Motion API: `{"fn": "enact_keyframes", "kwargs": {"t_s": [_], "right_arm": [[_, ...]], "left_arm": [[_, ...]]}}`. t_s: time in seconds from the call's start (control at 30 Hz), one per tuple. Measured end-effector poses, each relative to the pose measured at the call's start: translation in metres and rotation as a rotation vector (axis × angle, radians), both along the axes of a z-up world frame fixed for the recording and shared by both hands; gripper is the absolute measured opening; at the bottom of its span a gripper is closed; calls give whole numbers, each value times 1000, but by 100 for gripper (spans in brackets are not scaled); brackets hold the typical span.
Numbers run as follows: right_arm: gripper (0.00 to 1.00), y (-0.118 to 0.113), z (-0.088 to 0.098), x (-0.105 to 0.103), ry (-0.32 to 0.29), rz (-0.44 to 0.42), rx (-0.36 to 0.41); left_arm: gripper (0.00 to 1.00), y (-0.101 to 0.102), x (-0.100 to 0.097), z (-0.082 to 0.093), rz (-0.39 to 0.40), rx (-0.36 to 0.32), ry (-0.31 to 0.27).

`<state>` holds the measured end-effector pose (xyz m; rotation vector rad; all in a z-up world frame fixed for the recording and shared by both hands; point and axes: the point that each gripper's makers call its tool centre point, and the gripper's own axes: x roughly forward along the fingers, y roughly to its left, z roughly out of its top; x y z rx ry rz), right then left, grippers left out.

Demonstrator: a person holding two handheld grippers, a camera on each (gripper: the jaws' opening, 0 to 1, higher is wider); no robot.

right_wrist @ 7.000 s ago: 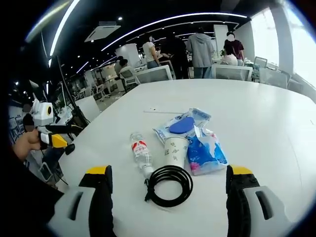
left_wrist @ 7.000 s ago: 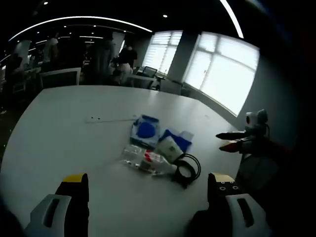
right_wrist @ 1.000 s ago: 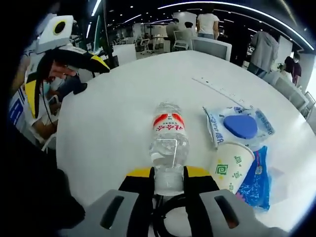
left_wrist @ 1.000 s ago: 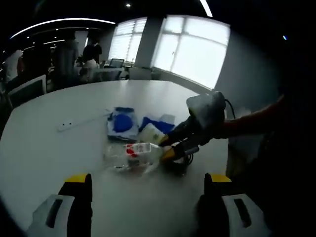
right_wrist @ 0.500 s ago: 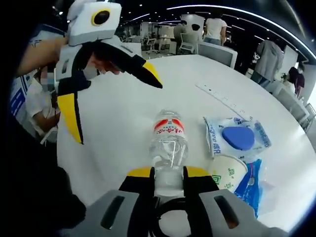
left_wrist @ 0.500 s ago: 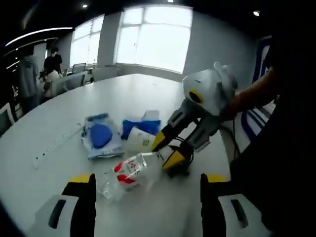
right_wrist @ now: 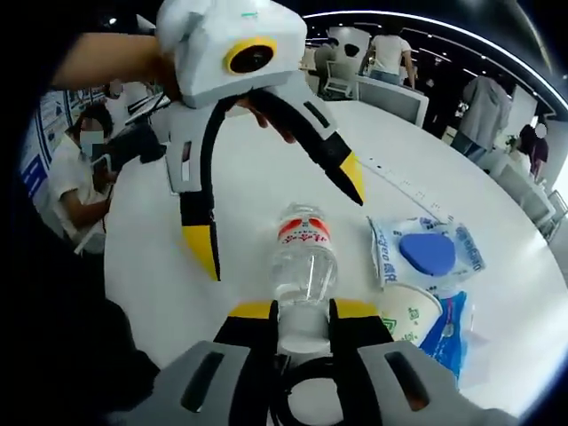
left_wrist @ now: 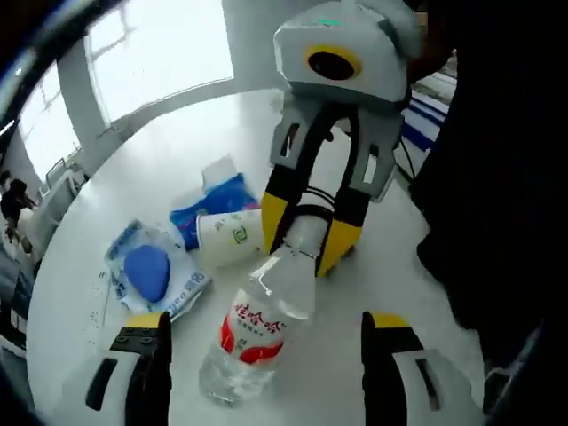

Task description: Arrange the tabletop items into an orderly group along one side of the table until the central work area is clear of visible clutter.

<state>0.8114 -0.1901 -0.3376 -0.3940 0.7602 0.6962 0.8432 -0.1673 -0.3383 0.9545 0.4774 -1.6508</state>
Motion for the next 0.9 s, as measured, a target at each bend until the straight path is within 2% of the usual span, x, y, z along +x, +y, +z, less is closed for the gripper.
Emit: {"fn": "enact_keyframes", "kwargs": {"t_s": [0.07,0.27,0.4,0.53,0.77,0.9], "right_arm": [[17,0,1,0,-3,0,-1],[17,2,3,2,-17,3,-1],[17,3,6,4,-23,4,3],[17,4,9,5,-32,4,11],[17,7,14,8,-44,4,24],[17,9,18,8,-51,2,33]], "left_arm": [[86,2,1,-6,-30,38,3],[82,3,5,-16,-141,126,-59],[78,-1,2,-18,-195,149,-72],[73,-10,-3,-16,-232,144,-79],[68,-12,-12,-29,-302,184,-100],[65,-18,-19,-30,-326,180,-107]]}}
